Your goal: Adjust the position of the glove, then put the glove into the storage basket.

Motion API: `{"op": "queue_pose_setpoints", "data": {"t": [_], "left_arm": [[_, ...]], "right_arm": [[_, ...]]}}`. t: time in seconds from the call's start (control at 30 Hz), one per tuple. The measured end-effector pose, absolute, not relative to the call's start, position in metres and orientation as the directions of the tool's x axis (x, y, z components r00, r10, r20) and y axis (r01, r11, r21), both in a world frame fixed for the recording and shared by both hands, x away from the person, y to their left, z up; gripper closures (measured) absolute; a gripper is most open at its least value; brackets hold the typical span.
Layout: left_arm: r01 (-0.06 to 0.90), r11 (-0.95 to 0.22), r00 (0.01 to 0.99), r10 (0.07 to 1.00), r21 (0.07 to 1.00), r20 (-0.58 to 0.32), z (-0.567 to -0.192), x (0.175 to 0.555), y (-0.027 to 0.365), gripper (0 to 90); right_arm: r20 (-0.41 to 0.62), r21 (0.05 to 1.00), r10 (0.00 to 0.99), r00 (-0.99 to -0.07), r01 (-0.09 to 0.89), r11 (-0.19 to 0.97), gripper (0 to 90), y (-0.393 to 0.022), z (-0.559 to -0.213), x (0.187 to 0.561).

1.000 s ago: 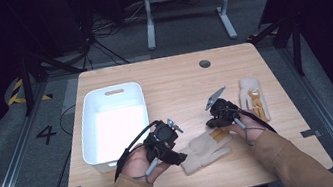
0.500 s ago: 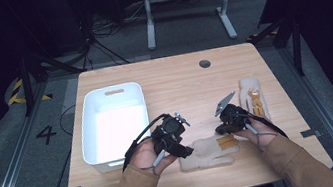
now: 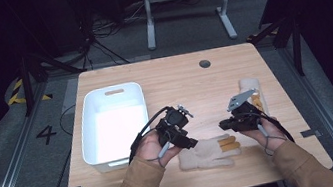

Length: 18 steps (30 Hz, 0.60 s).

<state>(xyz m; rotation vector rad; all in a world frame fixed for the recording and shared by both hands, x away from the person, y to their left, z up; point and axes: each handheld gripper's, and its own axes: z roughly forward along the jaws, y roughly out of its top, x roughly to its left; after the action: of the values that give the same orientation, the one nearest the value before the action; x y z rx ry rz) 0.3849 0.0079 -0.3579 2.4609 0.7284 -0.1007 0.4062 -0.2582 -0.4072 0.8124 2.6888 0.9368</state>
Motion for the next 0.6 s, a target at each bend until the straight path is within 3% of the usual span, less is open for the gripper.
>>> {"op": "queue_pose_setpoints", "data": {"t": [0.3,0.6], "left_arm": [[0.538,-0.633,0.832,0.504,0.556,-0.232,-0.354,0.388,0.016,48.6],[0.539,-0.596,0.823,0.524,0.595,-0.220,-0.350,0.382,0.024,47.6]], "right_arm": [[-0.018,0.737,0.664,-0.748,0.438,0.514,62.1,-0.294,-0.386,0.404],[-0.003,0.789,0.762,-0.648,0.466,0.400,55.9,-0.326,-0.371,0.410]]}}
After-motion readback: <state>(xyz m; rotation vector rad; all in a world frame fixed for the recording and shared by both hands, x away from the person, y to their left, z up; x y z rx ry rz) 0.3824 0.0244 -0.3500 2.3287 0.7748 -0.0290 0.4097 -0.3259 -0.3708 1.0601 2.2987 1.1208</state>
